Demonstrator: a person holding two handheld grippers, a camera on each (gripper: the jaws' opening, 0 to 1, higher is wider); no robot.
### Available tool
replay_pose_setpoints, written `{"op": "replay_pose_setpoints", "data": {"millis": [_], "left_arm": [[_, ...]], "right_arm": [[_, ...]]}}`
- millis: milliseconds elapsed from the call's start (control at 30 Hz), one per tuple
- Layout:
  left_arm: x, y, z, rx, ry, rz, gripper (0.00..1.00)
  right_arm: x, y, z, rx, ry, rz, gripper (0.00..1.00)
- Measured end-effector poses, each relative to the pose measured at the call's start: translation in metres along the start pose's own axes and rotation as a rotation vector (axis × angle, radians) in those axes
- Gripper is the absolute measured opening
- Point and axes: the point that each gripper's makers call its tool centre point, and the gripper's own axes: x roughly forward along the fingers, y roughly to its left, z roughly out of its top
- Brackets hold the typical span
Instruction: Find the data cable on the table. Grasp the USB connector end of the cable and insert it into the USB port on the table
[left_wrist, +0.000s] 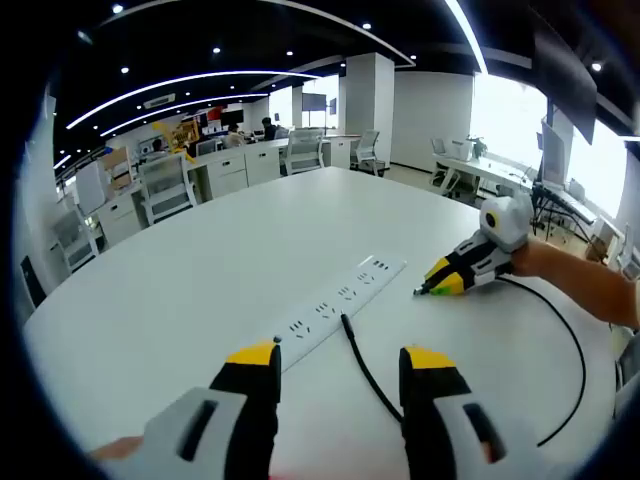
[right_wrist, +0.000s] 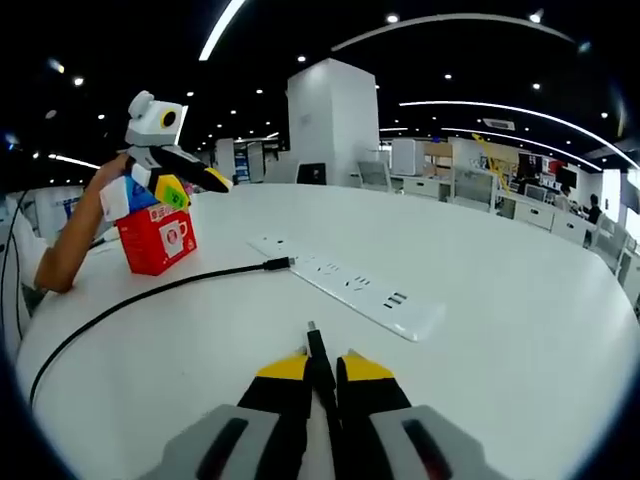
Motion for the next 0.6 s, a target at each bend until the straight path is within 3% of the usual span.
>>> {"op": "replay_pose_setpoints", "data": {"millis": [600], "left_arm": [[0.0004, -0.0002, -0.0005, 0.0, 0.0, 0.001, 0.47]], "right_arm": [[-0.0026, -0.0002, -0.0002, -0.133, -0.066, -0.082, 0.1]]}}
